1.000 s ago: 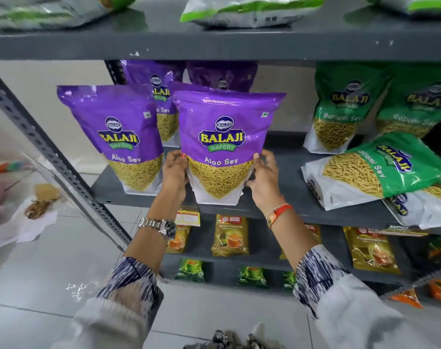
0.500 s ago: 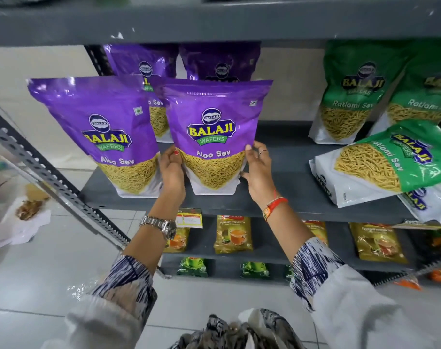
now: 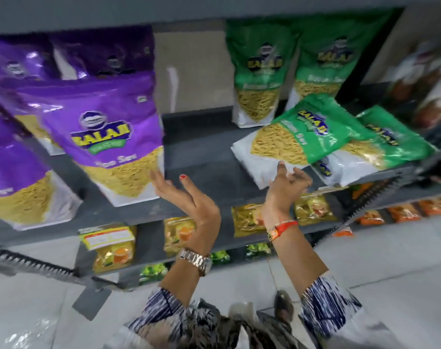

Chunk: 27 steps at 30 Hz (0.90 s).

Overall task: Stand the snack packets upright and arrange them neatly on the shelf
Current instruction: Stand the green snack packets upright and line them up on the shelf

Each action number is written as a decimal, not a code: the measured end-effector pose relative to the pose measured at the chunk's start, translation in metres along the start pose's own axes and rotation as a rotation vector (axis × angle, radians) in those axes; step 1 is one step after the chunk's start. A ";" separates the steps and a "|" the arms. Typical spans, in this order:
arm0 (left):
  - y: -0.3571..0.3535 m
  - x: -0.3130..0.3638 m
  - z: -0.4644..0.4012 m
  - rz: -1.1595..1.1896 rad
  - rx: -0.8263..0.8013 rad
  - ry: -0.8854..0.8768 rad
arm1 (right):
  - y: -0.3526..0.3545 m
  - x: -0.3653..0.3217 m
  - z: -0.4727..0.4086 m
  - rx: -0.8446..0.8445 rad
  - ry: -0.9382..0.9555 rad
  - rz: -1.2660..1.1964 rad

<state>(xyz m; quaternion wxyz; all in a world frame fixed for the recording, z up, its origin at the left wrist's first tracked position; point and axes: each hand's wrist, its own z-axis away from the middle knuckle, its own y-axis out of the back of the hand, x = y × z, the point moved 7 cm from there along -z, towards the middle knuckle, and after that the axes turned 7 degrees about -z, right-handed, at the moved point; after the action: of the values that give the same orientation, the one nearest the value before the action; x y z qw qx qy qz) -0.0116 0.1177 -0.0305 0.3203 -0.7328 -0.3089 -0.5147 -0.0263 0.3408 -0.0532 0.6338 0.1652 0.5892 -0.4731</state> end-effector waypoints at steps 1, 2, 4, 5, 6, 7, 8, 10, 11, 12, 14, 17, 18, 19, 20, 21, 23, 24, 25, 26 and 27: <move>-0.022 0.006 0.012 -0.006 -0.076 -0.026 | 0.007 -0.004 -0.014 0.024 -0.019 0.001; -0.044 0.012 0.021 -0.017 -0.164 -0.061 | 0.012 -0.009 -0.024 0.028 -0.054 -0.006; -0.092 0.024 0.029 -0.051 -0.382 -0.120 | 0.017 -0.011 -0.037 0.031 -0.141 -0.002; -0.120 0.026 0.029 -0.097 -0.502 -0.137 | 0.018 -0.009 -0.044 0.022 -0.169 0.003; -0.147 0.028 0.026 -0.176 -0.608 -0.142 | 0.019 -0.008 -0.050 0.000 -0.204 0.010; -0.172 0.027 0.022 -0.275 -0.686 -0.129 | 0.019 -0.007 -0.055 -0.024 -0.241 0.019; -0.194 0.020 0.015 -0.380 -0.756 -0.086 | 0.020 -0.007 -0.059 -0.054 -0.286 0.021; -0.230 0.000 0.003 -0.575 -0.908 0.021 | 0.022 -0.006 -0.068 -0.112 -0.323 0.006; -0.245 -0.006 0.003 -0.656 -1.013 0.046 | 0.023 -0.006 -0.074 -0.126 -0.323 -0.002; -0.257 -0.016 0.002 -0.712 -1.099 0.092 | 0.025 -0.008 -0.077 -0.133 -0.329 -0.005; -0.268 -0.024 0.006 -0.698 -1.176 0.263 | 0.028 -0.009 -0.082 -0.155 -0.376 -0.008; -0.272 -0.022 0.025 -0.697 -1.339 0.386 | 0.030 -0.011 -0.085 -0.231 -0.471 -0.043; -0.270 -0.021 0.027 -0.695 -1.344 0.412 | 0.030 -0.013 -0.086 -0.258 -0.486 -0.046; -0.268 -0.020 0.030 -0.664 -1.341 0.453 | 0.030 -0.013 -0.086 -0.284 -0.497 -0.047; -0.265 -0.022 0.028 -0.641 -1.306 0.477 | 0.030 -0.013 -0.088 -0.305 -0.506 -0.044; -0.263 -0.026 0.026 -0.612 -1.269 0.501 | 0.031 -0.013 -0.090 -0.324 -0.515 -0.044; -0.254 -0.029 0.021 -0.609 -1.183 0.509 | 0.034 -0.011 -0.094 -0.344 -0.525 -0.045; -0.250 -0.029 0.021 -0.614 -1.153 0.500 | 0.036 -0.011 -0.097 -0.354 -0.527 -0.048; -0.245 -0.028 0.023 -0.602 -1.135 0.486 | 0.037 -0.012 -0.099 -0.365 -0.524 -0.046; -0.240 -0.027 0.025 -0.580 -1.112 0.466 | 0.039 -0.012 -0.102 -0.377 -0.511 -0.026; -0.233 -0.028 0.027 -0.555 -1.079 0.453 | 0.042 -0.012 -0.104 -0.382 -0.485 0.008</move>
<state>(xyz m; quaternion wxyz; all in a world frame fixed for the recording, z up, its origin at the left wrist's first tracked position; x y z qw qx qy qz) -0.1868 0.2759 -0.0286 -0.1808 -0.5568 -0.1097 -0.8033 -0.0528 0.4461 -0.0826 0.7775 -0.0725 0.4982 -0.3769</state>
